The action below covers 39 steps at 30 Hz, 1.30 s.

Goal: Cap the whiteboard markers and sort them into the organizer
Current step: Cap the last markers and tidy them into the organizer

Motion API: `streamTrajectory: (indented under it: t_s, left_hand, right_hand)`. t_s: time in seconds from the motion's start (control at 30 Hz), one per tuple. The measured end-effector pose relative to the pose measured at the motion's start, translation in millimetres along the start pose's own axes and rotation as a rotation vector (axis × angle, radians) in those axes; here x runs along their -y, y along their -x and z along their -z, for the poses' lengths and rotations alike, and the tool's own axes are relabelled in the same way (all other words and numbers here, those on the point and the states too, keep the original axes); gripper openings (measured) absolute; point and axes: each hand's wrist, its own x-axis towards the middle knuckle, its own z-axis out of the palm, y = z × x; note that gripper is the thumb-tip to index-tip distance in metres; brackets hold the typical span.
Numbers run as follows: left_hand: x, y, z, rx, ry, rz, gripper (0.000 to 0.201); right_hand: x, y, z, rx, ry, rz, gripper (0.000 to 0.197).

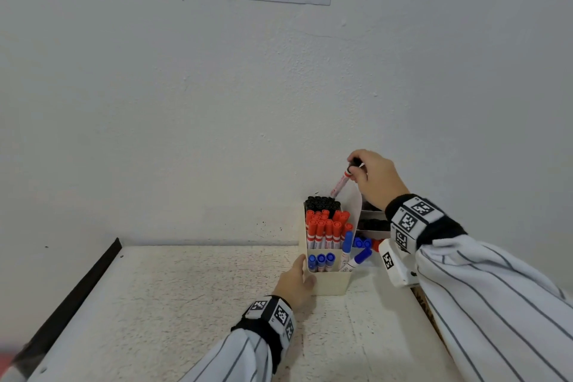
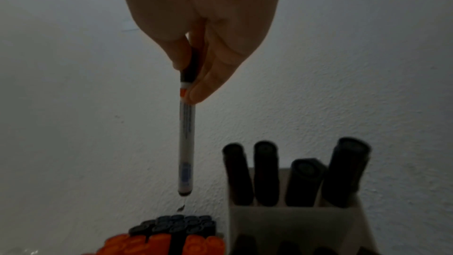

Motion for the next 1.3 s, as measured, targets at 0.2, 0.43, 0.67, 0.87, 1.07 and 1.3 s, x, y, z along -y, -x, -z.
streamTrajectory:
  t_s: [0.2, 0.43, 0.67, 0.87, 1.07, 1.3]
  left_hand:
    - [4.0, -5.0, 2.5, 0.025, 0.021, -0.027, 0.055]
    - [-2.0, -2.0, 3.7, 0.034, 0.057, -0.043, 0.053]
    - [-6.9, -2.1, 6.4, 0.057, 0.154, -0.022, 0.070]
    - [-9.6, -0.3, 8.5, 0.053, 0.139, -0.053, 0.062]
    - [-12.0, 4.8, 12.0, 0.038, 0.173, -0.068, 0.055]
    - [-6.6, 0.1, 9.9, 0.042, 0.187, -0.062, 0.056]
  right_hand:
    - [3.4, -10.5, -11.2, 0.048, 0.058, -0.036, 0.018]
    - [21.6, -21.1, -30.9, 0.107, -0.084, -0.048, 0.019]
    - [23.8, -34.0, -31.5, 0.192, 0.105, 0.015, 0.021]
    - [27.8, -37.3, -35.3, 0.191, 0.044, 0.007, 0.022]
    - [29.9, -44.3, -49.4, 0.273, 0.181, 0.064, 0.027]
    - [27.9, -51.3, -38.0, 0.116, 0.325, 0.043, 0.029]
